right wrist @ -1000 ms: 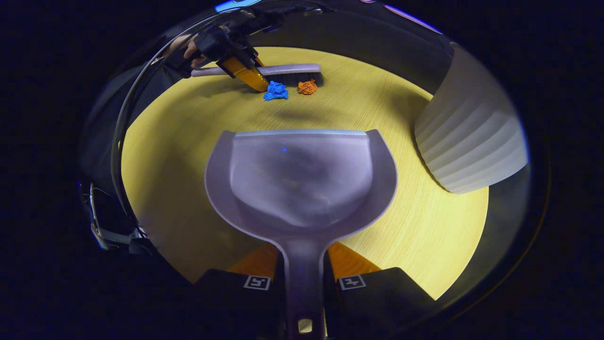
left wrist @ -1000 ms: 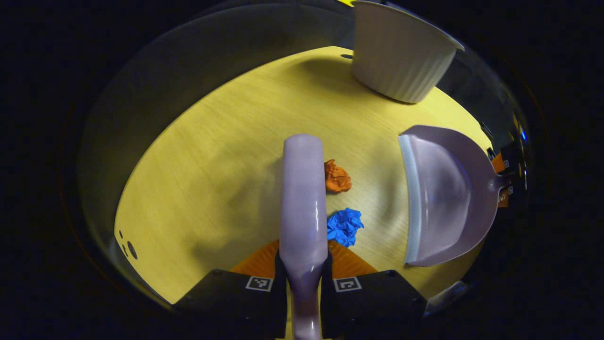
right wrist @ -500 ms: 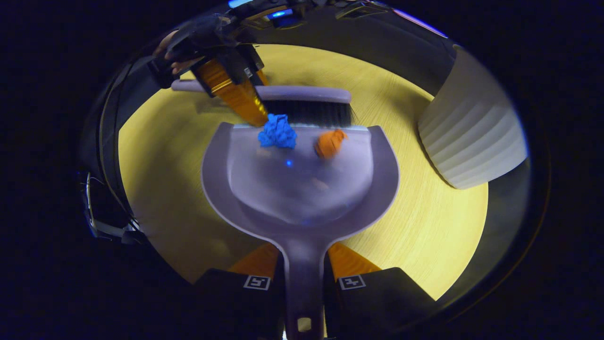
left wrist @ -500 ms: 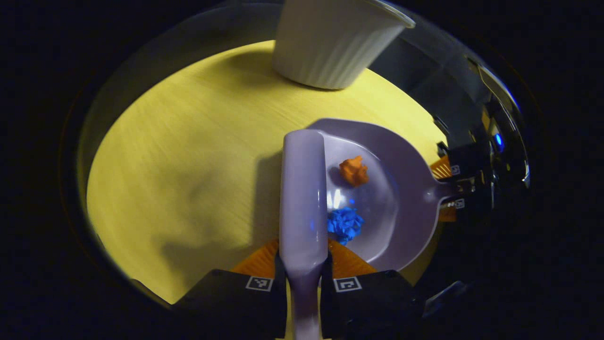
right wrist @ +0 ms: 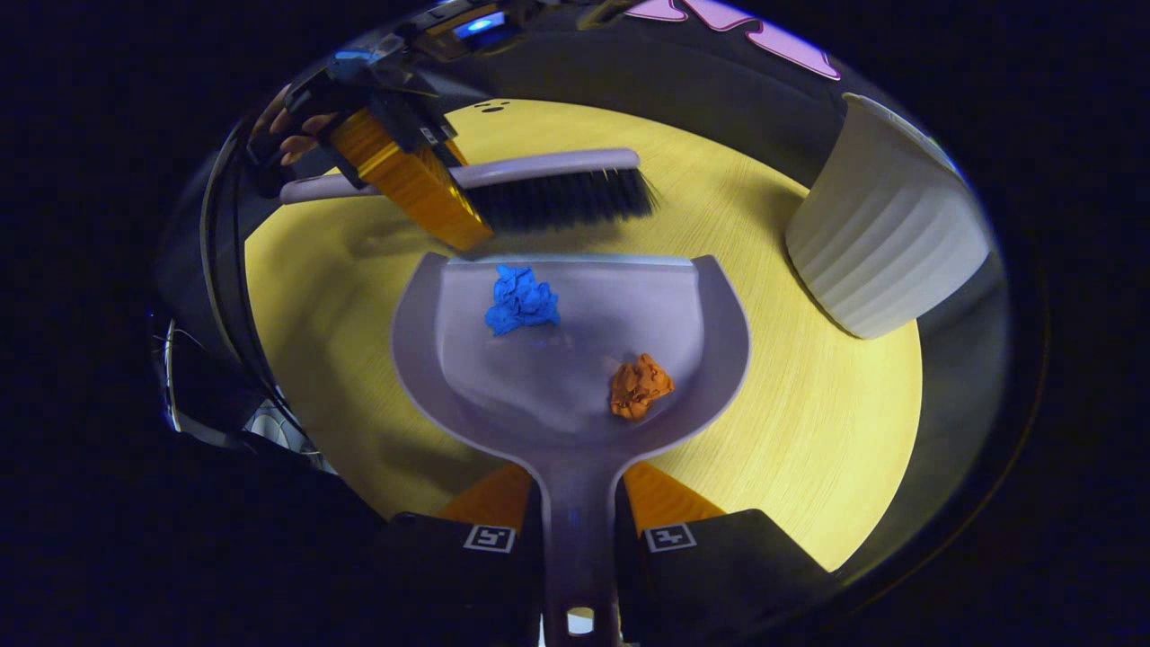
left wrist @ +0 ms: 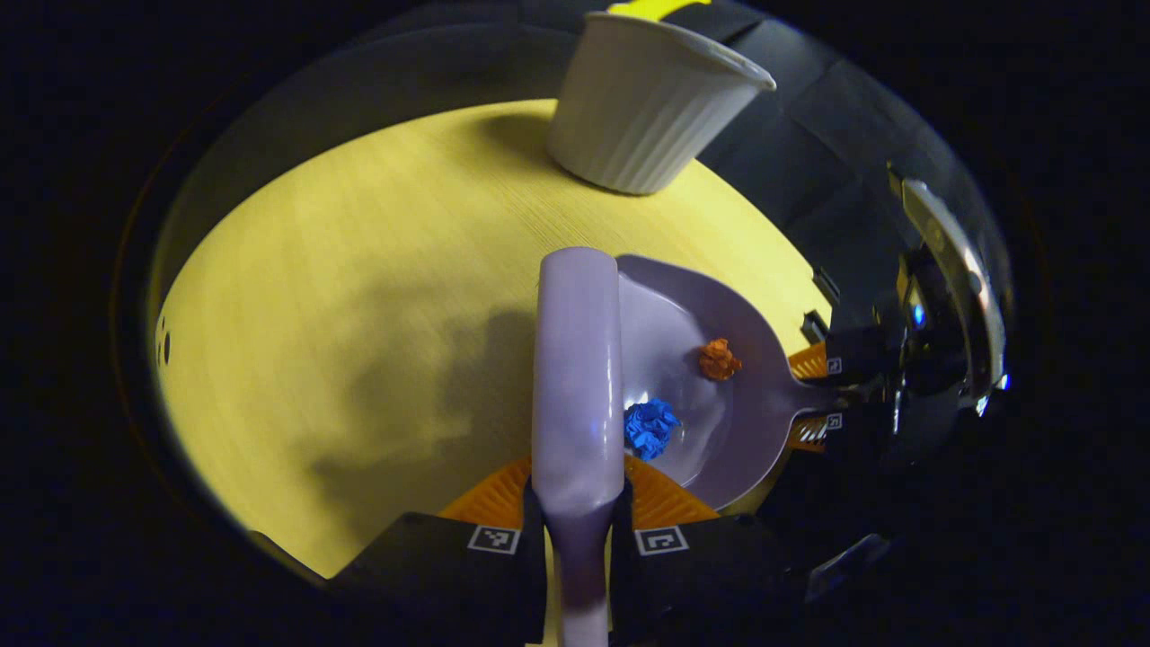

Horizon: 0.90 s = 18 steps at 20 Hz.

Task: Pick up the small broom and dustpan from the desktop, sweep the trash into the dustpan with the broom, and then empty the trash into the garbage bin.

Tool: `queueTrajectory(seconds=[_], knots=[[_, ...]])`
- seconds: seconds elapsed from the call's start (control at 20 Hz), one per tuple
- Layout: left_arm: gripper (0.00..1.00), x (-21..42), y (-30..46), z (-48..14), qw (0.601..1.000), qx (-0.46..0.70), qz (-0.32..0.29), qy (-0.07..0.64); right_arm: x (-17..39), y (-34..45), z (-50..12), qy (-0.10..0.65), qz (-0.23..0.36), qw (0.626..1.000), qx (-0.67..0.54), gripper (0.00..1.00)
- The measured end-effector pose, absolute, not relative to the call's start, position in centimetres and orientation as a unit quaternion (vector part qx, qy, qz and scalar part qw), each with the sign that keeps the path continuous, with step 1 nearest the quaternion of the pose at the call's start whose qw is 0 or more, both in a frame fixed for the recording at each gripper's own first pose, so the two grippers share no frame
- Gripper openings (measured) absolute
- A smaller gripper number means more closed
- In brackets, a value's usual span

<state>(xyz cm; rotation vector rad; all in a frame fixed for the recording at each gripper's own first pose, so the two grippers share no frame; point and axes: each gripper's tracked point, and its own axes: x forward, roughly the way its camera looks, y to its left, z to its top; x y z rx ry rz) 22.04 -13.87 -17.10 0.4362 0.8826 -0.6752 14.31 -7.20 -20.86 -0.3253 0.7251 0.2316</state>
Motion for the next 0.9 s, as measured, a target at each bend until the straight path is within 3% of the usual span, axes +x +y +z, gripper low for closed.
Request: queueTrajectory(seconds=[0.05,0.25,0.45,0.6,0.65,0.8,0.9], knots=[[0.34,21.8,-13.7,-16.9,0.839,0.187,-0.310,0.406,14.2,-7.0,-20.7,0.351,0.113,0.916,-0.157,0.41],[0.31,19.3,-11.6,-15.9,0.884,0.120,-0.268,0.364,14.4,-7.4,-20.6,0.347,0.115,0.916,-0.166,0.37],[0.32,15.9,-6.4,-16.9,0.932,0.080,-0.146,0.321,14.3,-7.3,-20.6,0.339,0.115,0.913,-0.194,0.37],[0.32,12.5,-4.0,-18.2,0.942,0.054,-0.108,0.312,14.3,-7.2,-20.1,0.345,0.120,0.914,-0.179,0.37],[0.32,11.3,-3.8,-18.9,0.944,0.051,-0.099,0.309,14.4,-7.2,-20.2,0.342,0.117,0.915,-0.177,0.34],[0.32,9.4,-3.8,-20.0,0.950,0.020,-0.059,0.306,14.4,-6.9,-20.6,0.341,0.104,0.921,-0.159,0.41],[0.30,8.2,-3.2,-21.1,0.949,-0.025,-0.048,0.312,14.1,-6.7,-19.8,0.335,0.107,0.925,-0.145,0.37]])
